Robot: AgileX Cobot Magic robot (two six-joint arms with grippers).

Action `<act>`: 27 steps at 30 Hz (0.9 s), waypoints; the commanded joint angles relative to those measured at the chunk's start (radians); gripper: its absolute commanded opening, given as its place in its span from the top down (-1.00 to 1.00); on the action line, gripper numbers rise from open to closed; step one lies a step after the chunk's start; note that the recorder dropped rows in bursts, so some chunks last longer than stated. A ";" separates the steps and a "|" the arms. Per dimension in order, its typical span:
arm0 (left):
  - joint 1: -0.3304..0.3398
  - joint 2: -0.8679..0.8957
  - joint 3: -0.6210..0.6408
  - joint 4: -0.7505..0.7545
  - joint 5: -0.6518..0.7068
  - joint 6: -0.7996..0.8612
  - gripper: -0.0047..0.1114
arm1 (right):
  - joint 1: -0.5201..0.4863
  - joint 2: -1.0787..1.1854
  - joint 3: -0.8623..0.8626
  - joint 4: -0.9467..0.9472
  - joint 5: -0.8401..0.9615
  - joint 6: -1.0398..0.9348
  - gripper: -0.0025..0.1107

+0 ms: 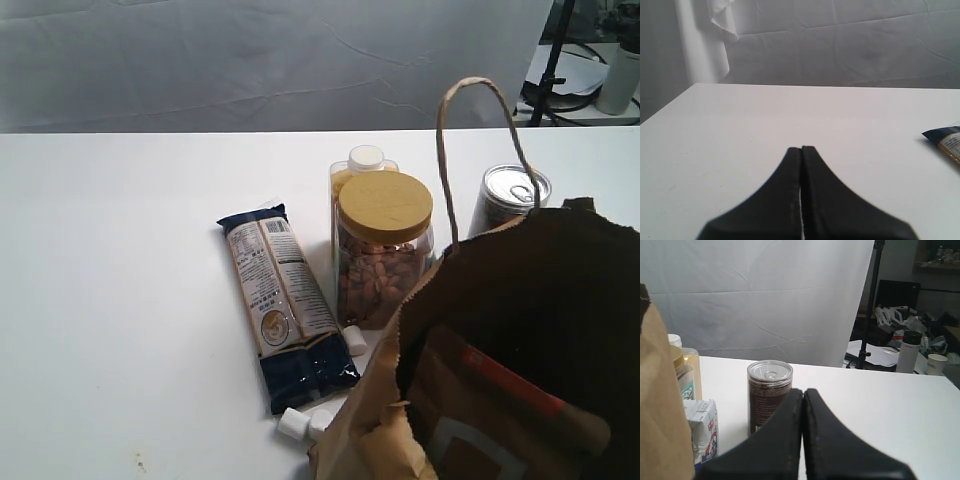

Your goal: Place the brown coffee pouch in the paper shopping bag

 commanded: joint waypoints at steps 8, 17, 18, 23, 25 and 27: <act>0.003 -0.003 0.004 0.005 -0.005 -0.003 0.92 | -0.014 -0.003 0.007 -0.019 0.019 -0.005 0.96; 0.003 -0.003 0.004 0.005 -0.005 -0.003 0.92 | -0.103 -0.003 0.007 -0.019 0.019 -0.005 0.96; 0.003 -0.003 0.004 0.005 -0.005 -0.003 0.92 | -0.111 -0.003 0.007 -0.019 0.019 -0.005 0.96; 0.003 -0.003 0.004 0.005 -0.005 -0.003 0.92 | -0.114 -0.003 0.007 -0.019 0.019 -0.005 0.96; 0.003 -0.003 0.004 0.005 -0.005 -0.003 0.92 | -0.114 -0.003 0.007 -0.019 0.019 -0.005 0.96; 0.003 -0.003 0.004 0.005 -0.005 -0.003 0.92 | -0.114 -0.003 0.007 -0.019 0.019 -0.005 0.96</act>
